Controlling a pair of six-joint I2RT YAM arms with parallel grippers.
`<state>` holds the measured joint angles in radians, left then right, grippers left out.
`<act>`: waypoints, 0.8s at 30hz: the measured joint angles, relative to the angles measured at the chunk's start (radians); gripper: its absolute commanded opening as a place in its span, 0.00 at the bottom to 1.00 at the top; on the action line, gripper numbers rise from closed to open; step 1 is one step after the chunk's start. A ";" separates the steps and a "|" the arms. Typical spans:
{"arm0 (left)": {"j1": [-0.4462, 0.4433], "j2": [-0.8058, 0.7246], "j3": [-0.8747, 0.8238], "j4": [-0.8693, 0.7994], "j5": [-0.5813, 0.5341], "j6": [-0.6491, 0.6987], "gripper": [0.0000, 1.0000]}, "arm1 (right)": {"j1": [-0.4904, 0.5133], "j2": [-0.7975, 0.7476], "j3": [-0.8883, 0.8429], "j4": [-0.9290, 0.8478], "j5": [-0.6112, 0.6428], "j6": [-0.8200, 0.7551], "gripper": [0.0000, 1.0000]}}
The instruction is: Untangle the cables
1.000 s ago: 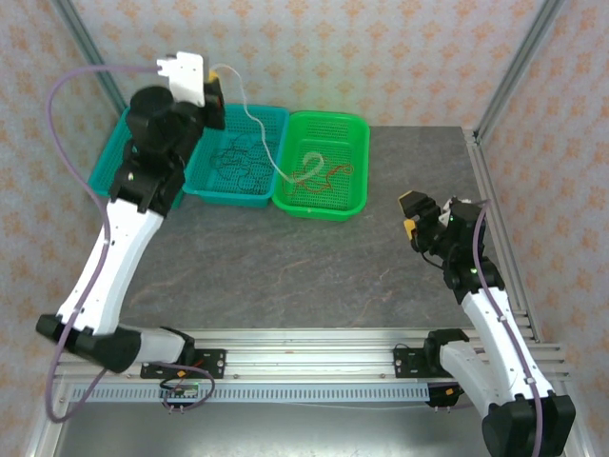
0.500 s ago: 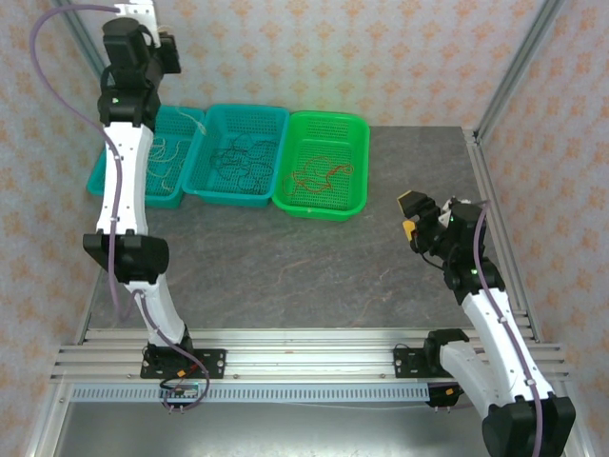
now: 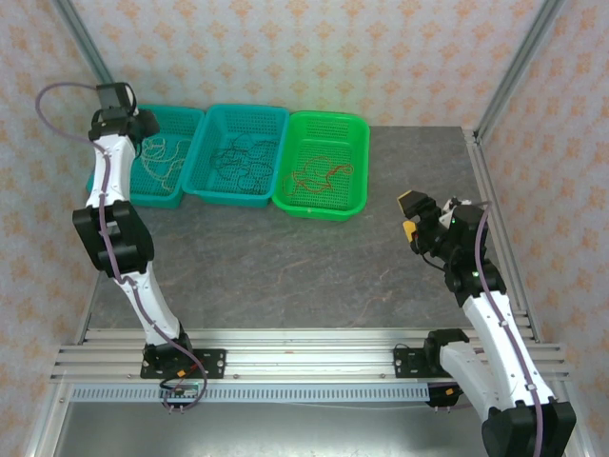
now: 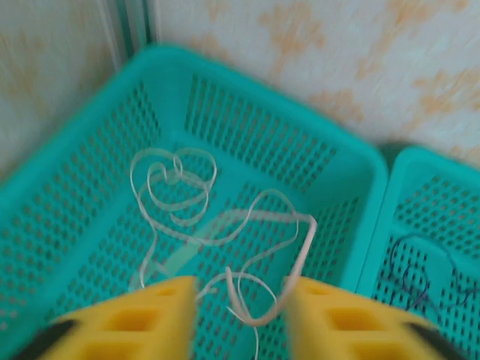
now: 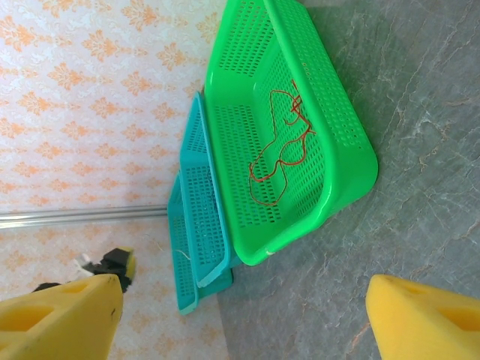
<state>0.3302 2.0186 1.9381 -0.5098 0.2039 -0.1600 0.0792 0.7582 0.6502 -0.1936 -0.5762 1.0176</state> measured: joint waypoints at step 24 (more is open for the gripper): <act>-0.418 -1.185 -1.156 0.301 -0.036 -0.072 0.97 | -0.002 0.093 -0.068 -0.031 0.599 -0.562 0.92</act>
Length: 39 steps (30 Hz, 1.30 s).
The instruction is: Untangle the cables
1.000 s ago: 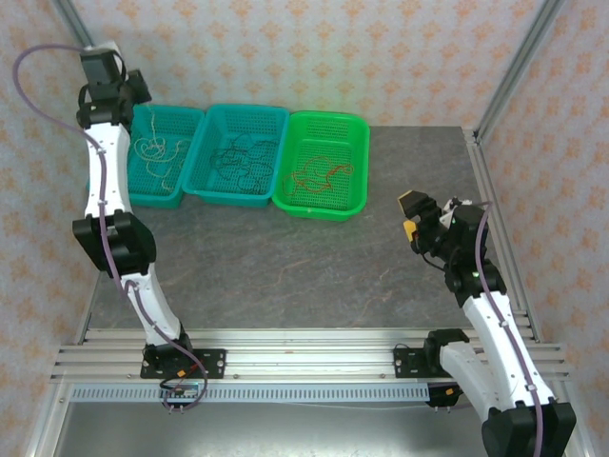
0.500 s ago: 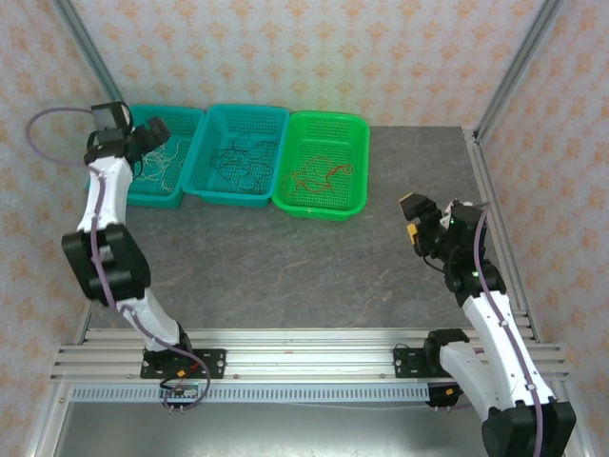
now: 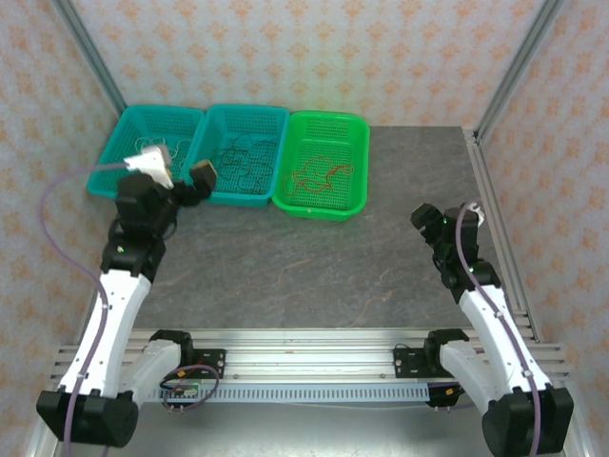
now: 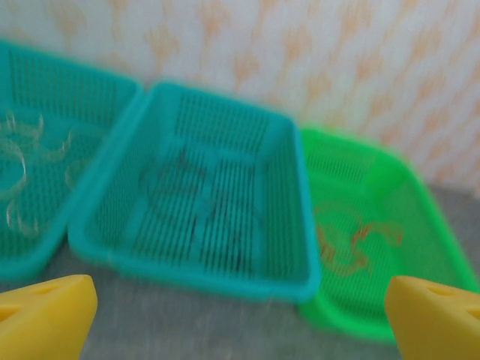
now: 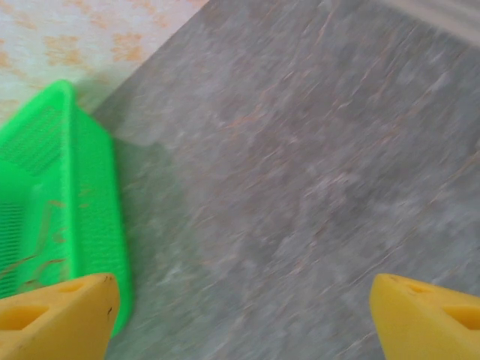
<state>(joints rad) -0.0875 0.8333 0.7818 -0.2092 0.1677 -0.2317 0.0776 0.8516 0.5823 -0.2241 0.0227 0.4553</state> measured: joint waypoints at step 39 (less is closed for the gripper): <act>0.055 0.679 -0.370 0.925 -0.227 0.230 1.00 | -0.046 0.671 -0.229 1.083 0.161 -0.447 0.99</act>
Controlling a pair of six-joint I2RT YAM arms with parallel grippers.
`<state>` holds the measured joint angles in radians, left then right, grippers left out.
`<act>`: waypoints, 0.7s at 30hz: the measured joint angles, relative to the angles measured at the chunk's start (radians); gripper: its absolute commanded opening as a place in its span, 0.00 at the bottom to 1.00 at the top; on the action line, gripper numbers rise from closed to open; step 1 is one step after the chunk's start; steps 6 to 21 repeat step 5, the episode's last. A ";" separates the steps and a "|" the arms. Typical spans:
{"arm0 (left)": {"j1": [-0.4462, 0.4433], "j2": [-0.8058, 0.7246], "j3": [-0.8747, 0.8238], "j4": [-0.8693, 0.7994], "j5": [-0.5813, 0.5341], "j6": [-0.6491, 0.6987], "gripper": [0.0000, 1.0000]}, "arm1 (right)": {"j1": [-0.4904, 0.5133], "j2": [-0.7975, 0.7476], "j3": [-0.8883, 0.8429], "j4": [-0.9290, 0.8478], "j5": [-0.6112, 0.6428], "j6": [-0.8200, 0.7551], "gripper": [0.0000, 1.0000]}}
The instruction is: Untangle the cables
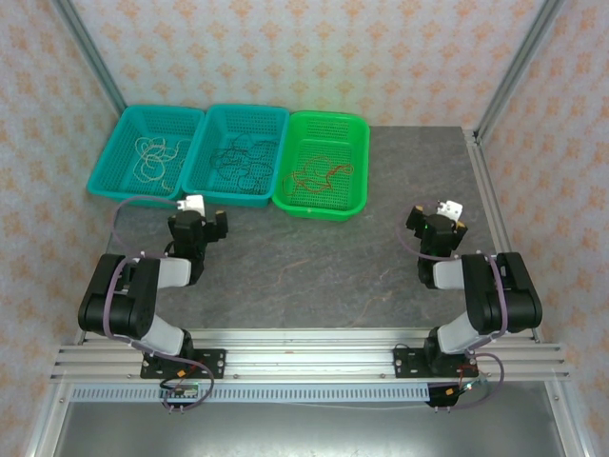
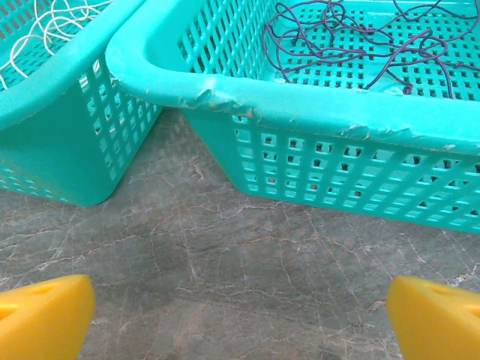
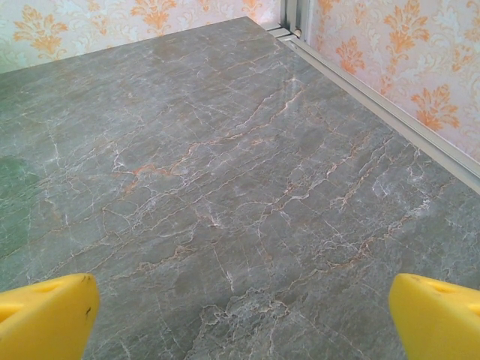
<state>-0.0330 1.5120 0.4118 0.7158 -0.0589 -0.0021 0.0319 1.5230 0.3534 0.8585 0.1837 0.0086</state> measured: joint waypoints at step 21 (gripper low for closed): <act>0.000 0.000 0.000 0.000 0.000 0.003 1.00 | 0.005 0.000 0.007 -0.006 0.000 -0.006 0.99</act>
